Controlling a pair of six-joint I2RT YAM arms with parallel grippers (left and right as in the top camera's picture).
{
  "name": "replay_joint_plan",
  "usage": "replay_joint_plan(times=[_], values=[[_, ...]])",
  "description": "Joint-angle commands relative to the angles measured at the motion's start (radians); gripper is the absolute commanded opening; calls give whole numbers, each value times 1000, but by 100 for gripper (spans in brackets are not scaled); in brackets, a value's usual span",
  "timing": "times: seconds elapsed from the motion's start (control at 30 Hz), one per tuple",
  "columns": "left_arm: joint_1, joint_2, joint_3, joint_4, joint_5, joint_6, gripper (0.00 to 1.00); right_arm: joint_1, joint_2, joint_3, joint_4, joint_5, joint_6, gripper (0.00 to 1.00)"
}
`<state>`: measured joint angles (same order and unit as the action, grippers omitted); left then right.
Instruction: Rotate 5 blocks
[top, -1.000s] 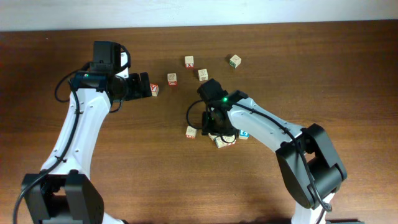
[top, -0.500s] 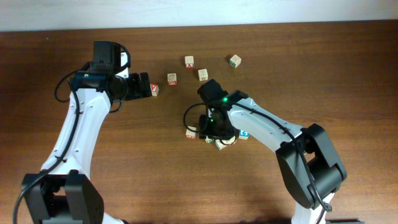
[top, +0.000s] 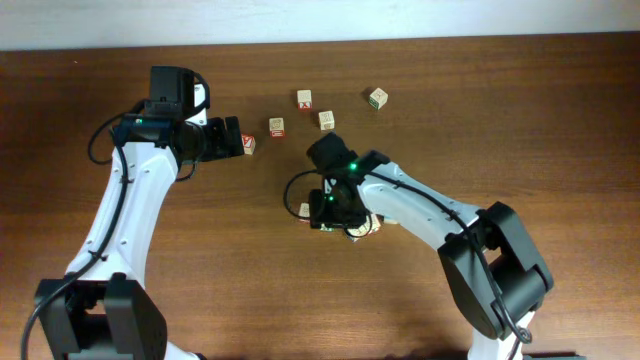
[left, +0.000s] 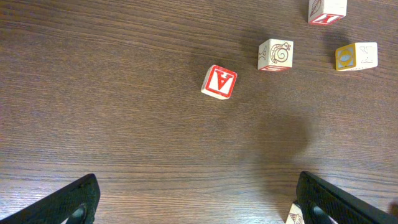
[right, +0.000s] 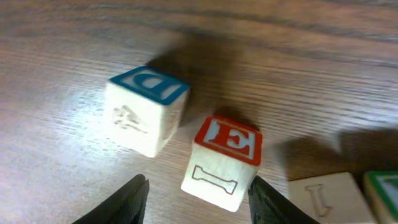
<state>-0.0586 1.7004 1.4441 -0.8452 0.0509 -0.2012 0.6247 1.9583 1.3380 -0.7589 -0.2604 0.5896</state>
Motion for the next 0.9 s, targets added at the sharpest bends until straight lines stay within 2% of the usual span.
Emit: replay_joint_plan(times=[0.0,0.13,0.37,0.43,0.87], values=[[3,-18,12,2,-6,16,99,12,8,-3,15,-28,-8,52],[3,-18,12,2,-6,16,99,10,4,11,32,-24,-27,52],[3,-18,12,2,-6,16,99,15,-58,55,-76,-17,-58,53],[3,-18,12,2,-7,16,99,53,-52,55,-56,-15,-115,53],[3,-18,12,2,-6,16,99,147,13,53,-34,96,-91,53]])
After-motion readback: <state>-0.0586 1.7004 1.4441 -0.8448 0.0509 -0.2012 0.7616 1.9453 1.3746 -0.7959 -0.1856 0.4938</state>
